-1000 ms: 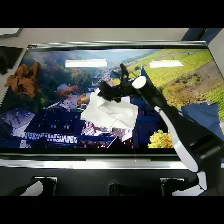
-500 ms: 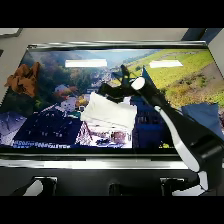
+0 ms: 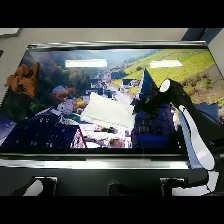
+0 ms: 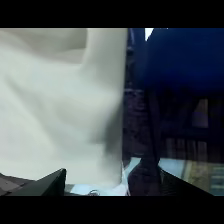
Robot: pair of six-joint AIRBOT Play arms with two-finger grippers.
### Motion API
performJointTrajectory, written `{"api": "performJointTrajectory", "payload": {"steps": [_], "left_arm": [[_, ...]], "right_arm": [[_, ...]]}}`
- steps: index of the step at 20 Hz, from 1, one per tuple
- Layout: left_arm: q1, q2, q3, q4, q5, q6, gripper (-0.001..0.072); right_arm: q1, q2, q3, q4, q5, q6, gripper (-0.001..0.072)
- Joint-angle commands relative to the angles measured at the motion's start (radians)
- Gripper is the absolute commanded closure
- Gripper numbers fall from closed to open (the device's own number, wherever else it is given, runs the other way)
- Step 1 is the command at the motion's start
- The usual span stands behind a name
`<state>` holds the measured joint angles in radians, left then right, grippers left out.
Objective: Fold the shirts.
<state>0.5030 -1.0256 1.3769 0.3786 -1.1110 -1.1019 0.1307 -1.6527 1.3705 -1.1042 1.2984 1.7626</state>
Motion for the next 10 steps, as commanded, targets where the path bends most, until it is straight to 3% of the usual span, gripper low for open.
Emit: {"api": "performJointTrajectory", "payload": {"steps": [1,3,5,6,7,8,10], "left_arm": [[0.000,0.001,0.000,0.000,-0.001,0.006,0.0682],[0.000,0.002,0.000,-0.001,0.000,0.005,0.0682],[0.000,0.002,0.000,-0.001,0.000,0.002,0.0682],[0.000,0.002,0.000,-0.002,0.000,0.002,0.0682],[0.000,0.002,0.000,-0.004,0.000,0.002,0.0682],[0.000,0.002,0.000,-0.005,0.000,0.002,0.0682],[0.000,0.002,0.000,-0.004,-0.001,0.002,0.0682]], "right_arm": [[-0.013,-0.069,-0.063,0.148,-0.064,-0.057,0.0059],[-0.013,-0.111,-0.063,0.199,-0.088,-0.057,0.0130],[-0.013,-0.135,-0.063,0.268,-0.110,-0.057,0.0265],[-0.013,-0.138,-0.063,0.285,-0.119,-0.057,0.0385],[-0.013,-0.137,-0.061,0.294,-0.124,-0.058,0.0586],[-0.014,-0.135,-0.056,0.302,-0.124,-0.079,0.0666],[-0.016,-0.097,-0.036,0.317,-0.121,-0.192,0.0666]]}}
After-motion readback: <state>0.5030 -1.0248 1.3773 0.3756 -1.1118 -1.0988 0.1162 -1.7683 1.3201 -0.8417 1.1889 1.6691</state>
